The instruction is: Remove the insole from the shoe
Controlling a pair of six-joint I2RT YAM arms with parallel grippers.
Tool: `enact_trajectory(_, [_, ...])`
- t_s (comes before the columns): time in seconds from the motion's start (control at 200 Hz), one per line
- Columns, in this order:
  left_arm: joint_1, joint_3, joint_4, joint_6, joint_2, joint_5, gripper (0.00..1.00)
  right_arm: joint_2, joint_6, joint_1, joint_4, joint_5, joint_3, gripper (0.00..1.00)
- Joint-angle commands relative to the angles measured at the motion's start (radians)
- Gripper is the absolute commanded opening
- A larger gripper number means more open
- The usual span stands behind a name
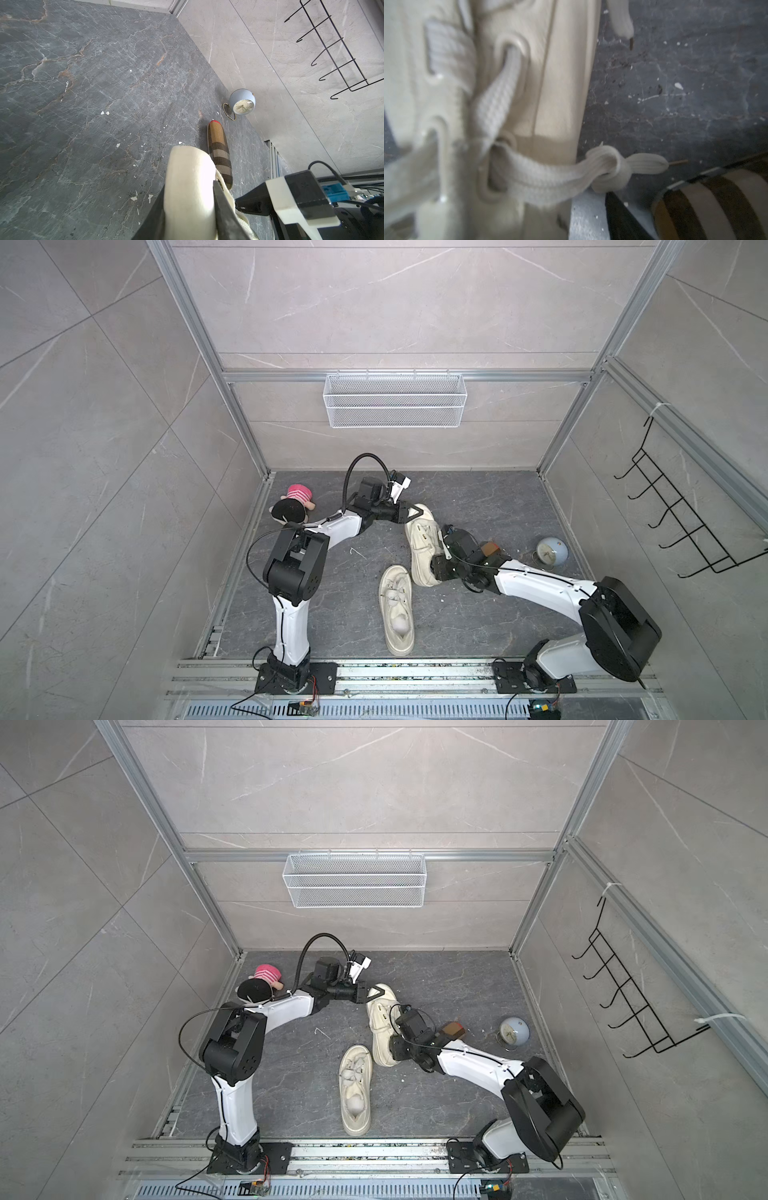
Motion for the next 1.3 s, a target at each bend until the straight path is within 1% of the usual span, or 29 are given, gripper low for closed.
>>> enact_trajectory(0.0, [-0.002, -0.004, 0.018, 0.036, -0.054, 0.077, 0.0, 0.023, -0.053, -0.015, 0.191, 0.079, 0.03, 0.61])
enact_trajectory(0.085, [-0.005, -0.013, 0.011, 0.039, -0.057, 0.076, 0.0, 0.02, -0.08, -0.034, 0.251, 0.072, 0.06, 0.61])
enact_trajectory(0.265, [-0.012, -0.029, -0.025, 0.067, -0.071, 0.072, 0.0, 0.0, -0.151, -0.082, 0.243, 0.039, 0.171, 0.61])
enact_trajectory(0.386, [-0.018, -0.043, -0.027, 0.072, -0.077, 0.063, 0.0, -0.006, -0.16, -0.115, 0.236, 0.004, 0.214, 0.6])
enact_trajectory(0.561, [-0.025, -0.057, -0.028, 0.088, -0.094, 0.035, 0.0, -0.047, -0.142, -0.142, 0.205, -0.06, 0.228, 0.61])
enact_trajectory(0.776, [-0.03, -0.067, -0.035, 0.118, -0.115, 0.011, 0.0, -0.16, -0.089, -0.172, 0.081, -0.122, 0.216, 0.67])
enact_trajectory(0.846, [-0.029, -0.073, -0.031, 0.124, -0.122, -0.002, 0.0, -0.191, -0.088, -0.181, 0.007, -0.139, 0.227, 0.71])
enact_trajectory(0.911, [-0.029, -0.077, -0.022, 0.123, -0.126, -0.01, 0.0, -0.212, -0.104, -0.185, -0.1, -0.155, 0.245, 0.74])
enact_trajectory(1.017, [-0.03, -0.09, 0.002, 0.117, -0.134, -0.025, 0.0, -0.256, -0.131, -0.187, -0.268, -0.203, 0.253, 0.75])
enact_trajectory(1.112, [-0.03, -0.094, 0.006, 0.12, -0.143, -0.041, 0.0, -0.31, -0.13, -0.189, -0.379, -0.305, 0.231, 0.67])
enact_trajectory(1.157, [-0.03, -0.094, 0.004, 0.125, -0.147, -0.047, 0.0, -0.326, -0.109, -0.188, -0.401, -0.365, 0.206, 0.6])
enact_trajectory(1.217, [-0.029, -0.094, 0.005, 0.128, -0.152, -0.051, 0.0, -0.334, -0.047, -0.176, -0.392, -0.436, 0.162, 0.5])
enact_trajectory(1.252, [-0.029, -0.093, 0.005, 0.129, -0.155, -0.052, 0.0, -0.335, -0.011, -0.155, -0.366, -0.444, 0.128, 0.45])
enact_trajectory(1.292, [-0.029, -0.091, 0.004, 0.129, -0.156, -0.051, 0.0, -0.33, 0.027, -0.121, -0.327, -0.427, 0.089, 0.41])
